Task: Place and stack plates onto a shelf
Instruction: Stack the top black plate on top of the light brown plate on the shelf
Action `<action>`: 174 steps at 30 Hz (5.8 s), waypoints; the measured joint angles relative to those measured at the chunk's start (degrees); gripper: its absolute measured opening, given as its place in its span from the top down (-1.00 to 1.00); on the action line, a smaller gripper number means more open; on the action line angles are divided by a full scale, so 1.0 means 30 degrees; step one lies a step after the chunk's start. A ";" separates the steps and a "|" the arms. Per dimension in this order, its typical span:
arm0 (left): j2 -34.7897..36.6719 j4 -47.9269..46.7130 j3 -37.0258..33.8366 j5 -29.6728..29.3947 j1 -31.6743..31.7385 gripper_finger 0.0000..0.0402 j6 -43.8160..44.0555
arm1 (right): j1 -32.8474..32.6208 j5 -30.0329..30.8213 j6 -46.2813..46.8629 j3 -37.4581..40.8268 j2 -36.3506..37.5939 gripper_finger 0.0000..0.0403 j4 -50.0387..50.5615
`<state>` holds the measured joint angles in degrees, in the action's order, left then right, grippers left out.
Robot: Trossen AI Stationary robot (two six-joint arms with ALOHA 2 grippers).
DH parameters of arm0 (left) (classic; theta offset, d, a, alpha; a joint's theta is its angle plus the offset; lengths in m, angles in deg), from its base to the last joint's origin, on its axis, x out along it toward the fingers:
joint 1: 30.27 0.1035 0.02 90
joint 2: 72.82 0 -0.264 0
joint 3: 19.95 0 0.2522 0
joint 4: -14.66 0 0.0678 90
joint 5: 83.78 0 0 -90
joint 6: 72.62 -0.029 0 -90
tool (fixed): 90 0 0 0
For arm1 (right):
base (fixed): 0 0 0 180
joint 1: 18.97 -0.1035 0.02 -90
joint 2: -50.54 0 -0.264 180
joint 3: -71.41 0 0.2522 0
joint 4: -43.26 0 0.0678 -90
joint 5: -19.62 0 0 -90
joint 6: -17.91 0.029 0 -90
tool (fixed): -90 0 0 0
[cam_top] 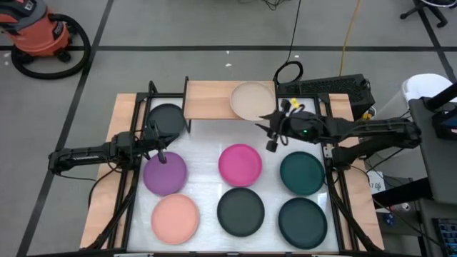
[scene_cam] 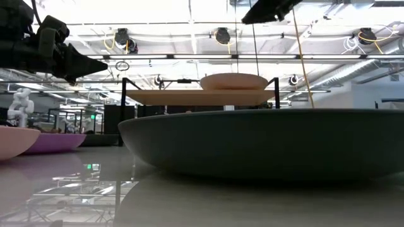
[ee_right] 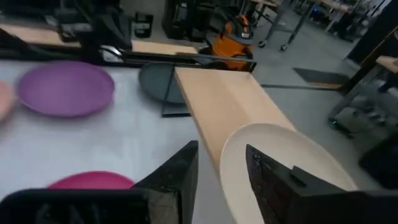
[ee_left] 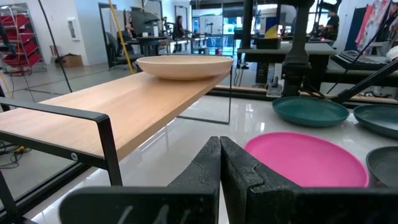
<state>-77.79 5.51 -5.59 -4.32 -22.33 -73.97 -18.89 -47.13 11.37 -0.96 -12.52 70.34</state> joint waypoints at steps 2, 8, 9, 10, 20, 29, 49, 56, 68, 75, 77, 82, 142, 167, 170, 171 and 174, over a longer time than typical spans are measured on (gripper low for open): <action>0.0000 0.0261 -0.0006 0.0000 0.0005 0.98 -0.0007 | -0.0511 -0.0725 0.0617 0.0000 0.0452 0.43 0.0682; 0.0004 0.0911 0.0000 0.0000 0.0003 0.98 0.0231 | -0.2308 -0.0861 0.1074 0.0000 0.0664 0.43 0.1251; 0.0007 0.0945 0.0000 0.0000 0.0000 0.98 0.0435 | -0.2684 -0.0846 0.1279 0.0000 0.0666 0.43 0.1382; 0.0000 0.0940 0.0000 0.0004 0.0002 0.98 0.0755 | -0.3112 -0.0844 0.1456 0.0077 0.0614 0.43 0.1399; -0.0002 0.2877 0.0000 0.0000 0.0004 0.98 0.2625 | -0.6064 -0.0685 0.1501 0.4670 0.0629 0.43 -0.3843; -0.1231 -0.0895 0.4769 -0.1219 0.0000 0.98 0.0961 | -0.6352 -0.0656 0.1419 0.7054 0.1979 0.43 -0.6435; -1.3713 -1.4103 1.4494 -0.2654 0.0000 0.98 0.3938 | -0.6352 -0.0775 0.1817 0.9130 0.5547 0.43 -0.6353; -1.6176 -1.7863 1.4600 -0.2637 0.0001 0.91 0.6558 | -0.6352 -0.0779 0.1853 0.9304 0.6451 0.43 -0.6365; -2.0846 -2.0179 1.4586 -0.3183 0.0185 0.27 0.8637 | -0.6337 -0.0800 0.2280 0.9311 0.6444 0.43 -0.6364; -2.3753 -1.9899 1.4579 -0.3594 0.1217 0.09 0.7763 | -0.6434 -0.0866 0.2738 0.9304 0.6444 0.43 -0.6274; -2.4273 -1.9555 1.4579 -0.3846 0.1586 0.09 0.7668 | -0.6514 -0.0873 0.2924 0.9307 0.6444 0.43 -0.6228; -2.4861 -1.7493 1.3683 -0.3810 0.2716 0.08 0.6614 | -0.6788 -0.0873 0.2963 0.9311 0.6444 0.43 -0.6211; -2.7038 -1.2371 2.8869 -0.4673 -0.0458 0.94 -0.1310 | -0.7642 -0.0835 0.0963 0.9304 0.6987 0.43 -0.8408; -3.4479 -1.3001 3.5248 -0.3081 0.0576 0.89 -0.7730 | -0.9244 -0.0793 0.0088 0.9304 0.9482 0.43 -0.8484; -3.4476 -1.3159 3.5248 -0.2456 0.0586 0.89 -0.7729 | -0.9248 -0.0793 0.0342 0.9304 0.9482 0.43 -0.8512; -3.4476 -1.3192 3.5248 -0.2317 0.0590 0.89 -0.7727 | -0.9252 -0.0793 0.0406 0.9304 0.9482 0.43 -0.8514; -3.4476 -1.3216 3.5241 -0.2295 0.0590 0.88 -0.7727 | -0.9324 -0.0773 0.0443 0.9304 0.9482 0.43 -0.8514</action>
<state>-181.22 -34.14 100.13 -11.21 -20.56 -97.15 -46.87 -49.45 12.70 26.96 15.93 44.80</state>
